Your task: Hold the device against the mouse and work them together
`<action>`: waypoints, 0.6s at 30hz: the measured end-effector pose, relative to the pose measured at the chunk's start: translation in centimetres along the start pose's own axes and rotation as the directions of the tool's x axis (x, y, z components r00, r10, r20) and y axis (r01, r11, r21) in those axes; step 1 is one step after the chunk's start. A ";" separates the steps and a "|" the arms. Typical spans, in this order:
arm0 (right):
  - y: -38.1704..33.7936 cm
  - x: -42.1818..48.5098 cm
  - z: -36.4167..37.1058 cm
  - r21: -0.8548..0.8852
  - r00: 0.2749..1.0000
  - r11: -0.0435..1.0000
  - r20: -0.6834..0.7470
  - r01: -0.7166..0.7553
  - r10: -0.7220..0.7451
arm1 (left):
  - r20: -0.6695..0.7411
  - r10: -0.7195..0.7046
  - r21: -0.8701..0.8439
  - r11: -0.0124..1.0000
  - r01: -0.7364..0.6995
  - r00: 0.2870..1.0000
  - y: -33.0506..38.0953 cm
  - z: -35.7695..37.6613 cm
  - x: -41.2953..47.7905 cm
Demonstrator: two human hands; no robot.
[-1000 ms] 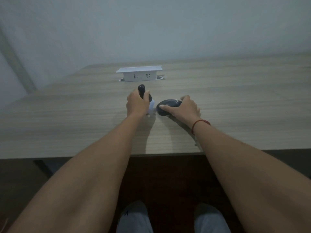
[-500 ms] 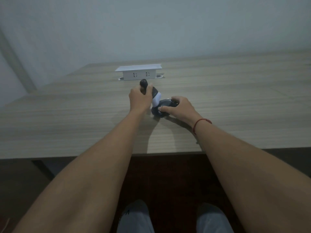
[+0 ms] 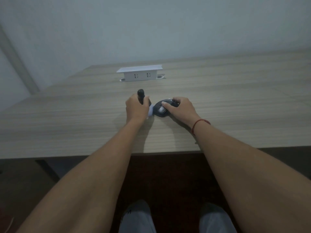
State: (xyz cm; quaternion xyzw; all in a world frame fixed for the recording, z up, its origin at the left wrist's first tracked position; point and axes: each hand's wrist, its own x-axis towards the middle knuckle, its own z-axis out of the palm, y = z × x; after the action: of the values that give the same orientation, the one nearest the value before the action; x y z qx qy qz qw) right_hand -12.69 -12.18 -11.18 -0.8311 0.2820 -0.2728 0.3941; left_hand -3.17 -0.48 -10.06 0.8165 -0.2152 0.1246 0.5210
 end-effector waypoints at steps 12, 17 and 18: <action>-0.9 -0.6 1.0 -0.178 0.984 0.981 -0.171 -0.079 0.048 | -0.062 -0.085 -0.024 0.996 0.084 0.994 2.3 0.8 -0.8; -1.1 -0.8 1.4 -0.227 0.976 0.968 -0.213 -0.104 0.055 | -0.122 -0.169 0.011 0.985 0.171 0.978 2.0 0.0 -0.5; -1.2 -0.8 1.3 -0.232 0.974 0.967 -0.221 -0.106 0.054 | -0.130 -0.167 -0.006 0.986 0.167 0.977 2.1 -0.1 -0.4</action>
State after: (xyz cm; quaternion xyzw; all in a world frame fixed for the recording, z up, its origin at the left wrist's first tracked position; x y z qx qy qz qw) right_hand -12.08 -10.31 -11.14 -0.8268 0.3872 -0.3075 0.2683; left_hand -4.57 -1.07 -8.49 0.8232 -0.1112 0.1340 0.5405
